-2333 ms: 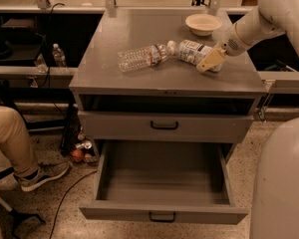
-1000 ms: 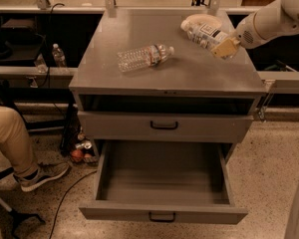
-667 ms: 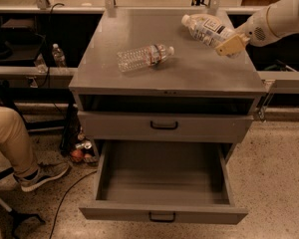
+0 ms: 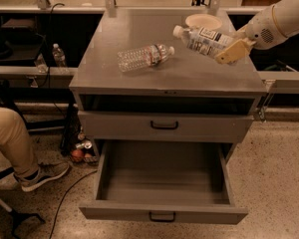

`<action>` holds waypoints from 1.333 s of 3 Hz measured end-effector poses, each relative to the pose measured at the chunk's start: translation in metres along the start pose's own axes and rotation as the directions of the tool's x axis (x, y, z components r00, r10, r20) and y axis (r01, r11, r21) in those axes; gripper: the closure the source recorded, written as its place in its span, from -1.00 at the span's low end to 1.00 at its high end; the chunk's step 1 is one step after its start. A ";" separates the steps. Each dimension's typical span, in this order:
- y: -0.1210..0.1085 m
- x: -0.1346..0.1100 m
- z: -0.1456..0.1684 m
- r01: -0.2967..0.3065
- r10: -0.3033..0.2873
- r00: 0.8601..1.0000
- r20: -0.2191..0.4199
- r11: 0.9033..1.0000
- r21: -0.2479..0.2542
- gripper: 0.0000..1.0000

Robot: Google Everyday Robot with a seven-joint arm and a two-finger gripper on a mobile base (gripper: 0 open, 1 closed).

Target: Place blue plastic bottle into middle drawer

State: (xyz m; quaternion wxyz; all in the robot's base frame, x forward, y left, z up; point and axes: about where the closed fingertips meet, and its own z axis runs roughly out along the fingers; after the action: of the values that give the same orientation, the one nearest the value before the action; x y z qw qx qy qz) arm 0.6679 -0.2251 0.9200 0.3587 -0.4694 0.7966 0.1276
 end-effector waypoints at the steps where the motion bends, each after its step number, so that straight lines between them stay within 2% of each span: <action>1: 0.002 0.001 0.002 0.007 -0.007 1.000 -0.004 1.000 -0.009 1.00; 2: 0.008 0.005 0.009 0.031 -0.032 0.999 -0.018 0.999 -0.038 1.00; 3: 0.035 0.023 0.012 0.070 -0.073 0.997 -0.023 0.991 -0.117 1.00; 4: 0.062 0.041 0.009 0.112 -0.116 0.993 -0.017 0.980 -0.164 1.00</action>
Offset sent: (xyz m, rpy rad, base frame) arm -0.0108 0.0053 -0.0155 -0.0385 0.0255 0.0791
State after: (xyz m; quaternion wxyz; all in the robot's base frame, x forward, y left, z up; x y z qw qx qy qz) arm 0.6073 -0.2148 0.8768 0.3155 -0.5437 0.7600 0.1651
